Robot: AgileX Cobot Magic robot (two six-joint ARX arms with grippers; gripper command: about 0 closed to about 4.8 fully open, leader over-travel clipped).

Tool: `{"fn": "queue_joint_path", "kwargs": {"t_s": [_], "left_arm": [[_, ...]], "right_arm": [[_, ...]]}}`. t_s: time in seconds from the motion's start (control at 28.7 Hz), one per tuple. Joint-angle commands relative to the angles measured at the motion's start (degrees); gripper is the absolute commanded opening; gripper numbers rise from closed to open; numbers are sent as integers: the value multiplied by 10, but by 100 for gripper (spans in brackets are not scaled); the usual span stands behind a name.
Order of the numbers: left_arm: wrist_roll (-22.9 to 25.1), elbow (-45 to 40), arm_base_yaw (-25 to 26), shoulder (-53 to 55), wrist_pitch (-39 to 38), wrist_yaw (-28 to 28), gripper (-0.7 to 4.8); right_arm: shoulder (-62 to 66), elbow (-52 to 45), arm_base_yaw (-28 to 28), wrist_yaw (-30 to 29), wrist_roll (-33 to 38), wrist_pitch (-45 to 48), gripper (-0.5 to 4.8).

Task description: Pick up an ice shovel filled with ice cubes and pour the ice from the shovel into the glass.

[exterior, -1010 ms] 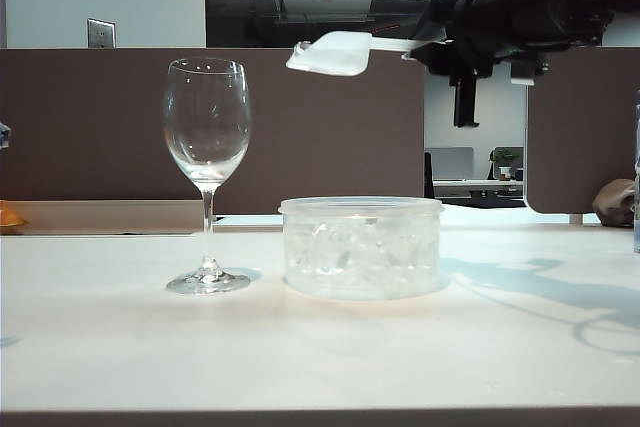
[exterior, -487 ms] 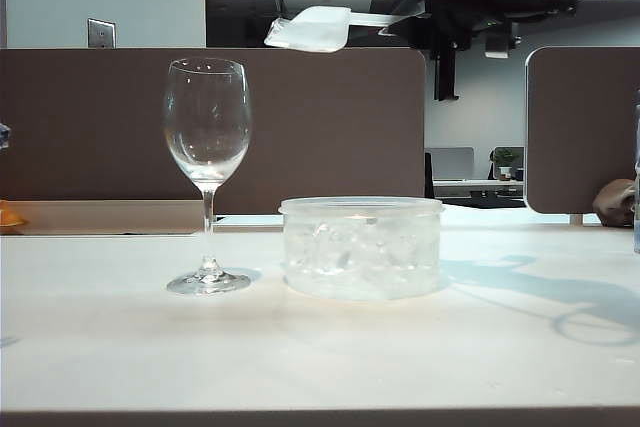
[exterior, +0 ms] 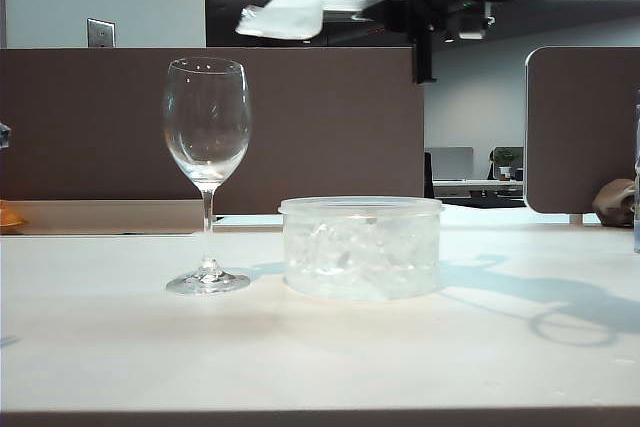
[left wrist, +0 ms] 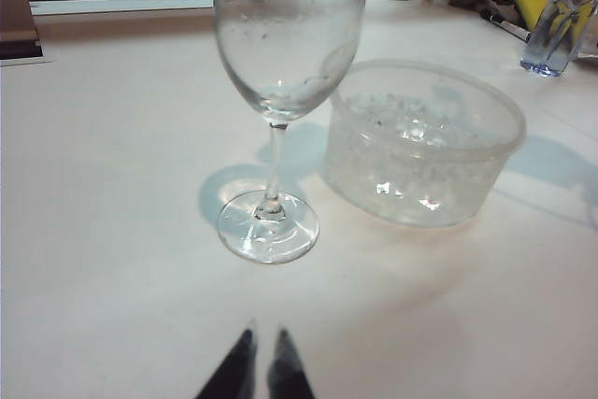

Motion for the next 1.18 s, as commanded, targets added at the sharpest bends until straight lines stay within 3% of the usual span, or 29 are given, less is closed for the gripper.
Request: {"fn": "queue_joint_path", "kwargs": {"t_s": [0.03,1.18], "left_arm": [[1,1,0,0,7,2,30],[1,1,0,0,7,2,30]], "right_arm": [[-2,7,11,1,-18,-3,-3],[26,68,50,14,-201,-79,-2]]}}
